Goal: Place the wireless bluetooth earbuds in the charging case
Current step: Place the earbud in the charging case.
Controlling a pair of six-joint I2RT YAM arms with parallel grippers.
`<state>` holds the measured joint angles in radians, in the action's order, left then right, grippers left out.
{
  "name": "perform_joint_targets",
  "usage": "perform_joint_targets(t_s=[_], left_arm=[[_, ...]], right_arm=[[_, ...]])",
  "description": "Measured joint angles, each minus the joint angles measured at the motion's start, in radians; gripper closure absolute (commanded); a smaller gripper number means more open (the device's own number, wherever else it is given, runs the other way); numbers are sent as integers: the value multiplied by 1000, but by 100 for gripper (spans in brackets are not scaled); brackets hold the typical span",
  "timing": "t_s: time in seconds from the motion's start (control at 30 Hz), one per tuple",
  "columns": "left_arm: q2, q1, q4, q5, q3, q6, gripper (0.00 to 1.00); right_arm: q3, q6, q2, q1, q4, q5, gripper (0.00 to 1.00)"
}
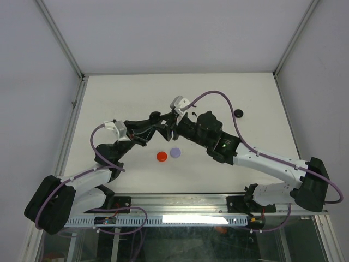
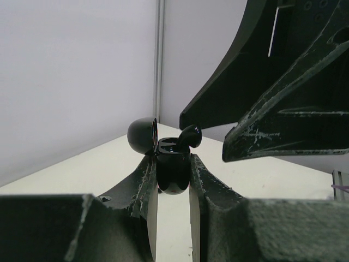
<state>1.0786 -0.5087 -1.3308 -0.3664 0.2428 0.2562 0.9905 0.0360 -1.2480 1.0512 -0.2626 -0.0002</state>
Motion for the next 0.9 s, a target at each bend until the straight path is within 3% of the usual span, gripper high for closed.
perform_joint_targets(t_s=[0.27,0.9], left_arm=[[-18,0,11,3,-25,-6,100],[-34,0,21,-105,-28,-5,100]], right_arm=[[93,34,33,-5,166,-7,38],[104,112,67,-71,322,85,38]])
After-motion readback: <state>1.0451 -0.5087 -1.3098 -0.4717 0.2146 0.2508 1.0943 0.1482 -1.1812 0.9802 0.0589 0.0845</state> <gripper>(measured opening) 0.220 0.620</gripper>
